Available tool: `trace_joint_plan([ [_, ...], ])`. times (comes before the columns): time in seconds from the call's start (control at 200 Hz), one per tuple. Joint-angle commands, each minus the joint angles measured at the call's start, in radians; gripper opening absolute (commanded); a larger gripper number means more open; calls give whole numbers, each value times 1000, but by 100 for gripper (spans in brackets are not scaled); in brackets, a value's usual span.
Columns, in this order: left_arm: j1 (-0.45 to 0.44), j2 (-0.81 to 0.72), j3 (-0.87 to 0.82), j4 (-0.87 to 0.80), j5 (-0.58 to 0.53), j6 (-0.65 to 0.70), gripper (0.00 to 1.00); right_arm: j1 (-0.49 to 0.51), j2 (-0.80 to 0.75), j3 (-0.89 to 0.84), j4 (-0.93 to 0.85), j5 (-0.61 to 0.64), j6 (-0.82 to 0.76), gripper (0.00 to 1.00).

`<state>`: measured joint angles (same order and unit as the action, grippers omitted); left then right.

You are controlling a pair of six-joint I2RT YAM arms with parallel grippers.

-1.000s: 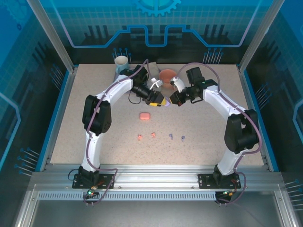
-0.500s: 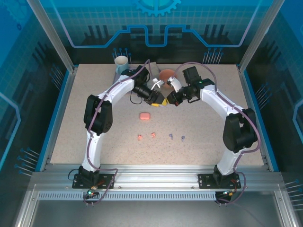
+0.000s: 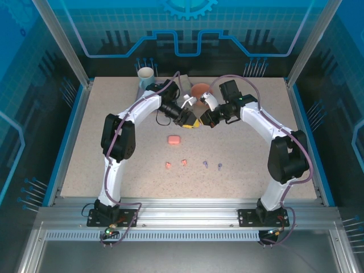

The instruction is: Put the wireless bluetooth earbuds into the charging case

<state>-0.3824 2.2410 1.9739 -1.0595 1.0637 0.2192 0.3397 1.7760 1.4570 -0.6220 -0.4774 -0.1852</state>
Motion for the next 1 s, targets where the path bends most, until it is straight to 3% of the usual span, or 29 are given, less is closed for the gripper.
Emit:
trace_joint_plan([
  [0.0,3,15,26,-21,59,31,25,9,12,37,-23,2,-4,0],
  [0.115,2,13,24,-28,59,39,17,1,0,38,-11,25,24,0],
  [0.225,4,-15,-9,2,42,28,6,-40,-24,45,-5,29,102,28],
  [0.29,4,-53,-62,57,5,0,0,-78,-51,46,-5,23,160,37],
  [0.455,3,-230,-340,451,-135,-163,0,-150,-132,16,-21,90,366,49],
  [0.57,-10,-389,-596,804,-331,-247,0,-163,-195,-49,-37,121,484,51],
  [0.76,-97,-626,-1034,1466,-814,-251,0,-144,-282,-197,-62,185,662,51],
  [0.87,-164,-671,-1150,1673,-1031,-275,0,-95,-319,-274,-73,244,723,51],
  [0.995,-260,-658,-1256,1913,-1184,-245,0,-26,-334,-331,-96,310,775,51],
])
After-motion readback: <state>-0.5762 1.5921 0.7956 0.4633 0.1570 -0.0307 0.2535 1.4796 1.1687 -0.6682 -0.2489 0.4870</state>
